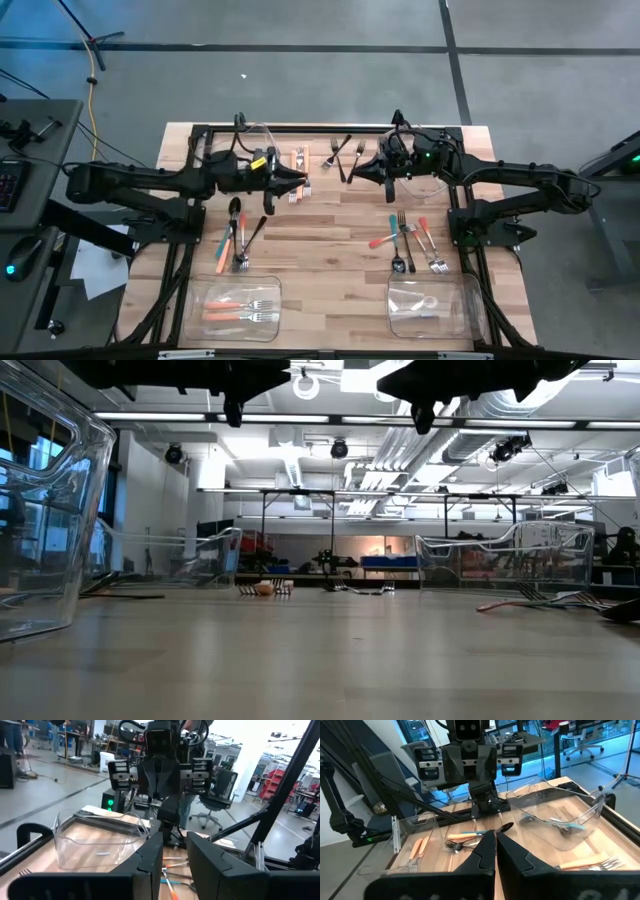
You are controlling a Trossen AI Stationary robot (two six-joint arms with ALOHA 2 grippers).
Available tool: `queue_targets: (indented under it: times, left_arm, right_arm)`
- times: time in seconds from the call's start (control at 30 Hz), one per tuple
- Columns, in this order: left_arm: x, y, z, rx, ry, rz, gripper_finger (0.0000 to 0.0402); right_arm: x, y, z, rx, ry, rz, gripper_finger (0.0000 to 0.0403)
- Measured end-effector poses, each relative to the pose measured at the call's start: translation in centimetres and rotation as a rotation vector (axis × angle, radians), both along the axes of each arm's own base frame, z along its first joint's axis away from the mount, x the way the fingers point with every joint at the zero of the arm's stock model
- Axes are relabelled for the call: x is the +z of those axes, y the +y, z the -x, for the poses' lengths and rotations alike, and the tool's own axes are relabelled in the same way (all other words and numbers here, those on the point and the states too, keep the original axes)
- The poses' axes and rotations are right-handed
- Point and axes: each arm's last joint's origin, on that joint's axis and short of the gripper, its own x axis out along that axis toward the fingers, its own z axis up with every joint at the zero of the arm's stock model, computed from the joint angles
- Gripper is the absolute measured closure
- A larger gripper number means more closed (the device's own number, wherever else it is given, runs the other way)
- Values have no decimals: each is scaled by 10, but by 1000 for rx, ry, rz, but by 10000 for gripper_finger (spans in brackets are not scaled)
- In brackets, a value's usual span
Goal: Sort silverware by color (type)
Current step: Put the orange fork into the top right transparent bin
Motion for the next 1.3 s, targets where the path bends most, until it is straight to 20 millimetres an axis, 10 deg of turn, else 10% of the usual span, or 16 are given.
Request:
queue_targets:
  times: [0.77, 1.07, 1.3]
  left_arm:
    - [0, 0, 0, -4, -2, -19, 244]
    - [0, 1, 0, 8, 1, -52, 384]
    - [0, 2, 0, 27, 2, -66, 400]
  right_arm:
    - [2, 0, 0, 6, -19, 2, 403]
    - [2, 0, 0, 5, -19, -2, 403]
    - [2, 0, 0, -1, -16, -48, 403]
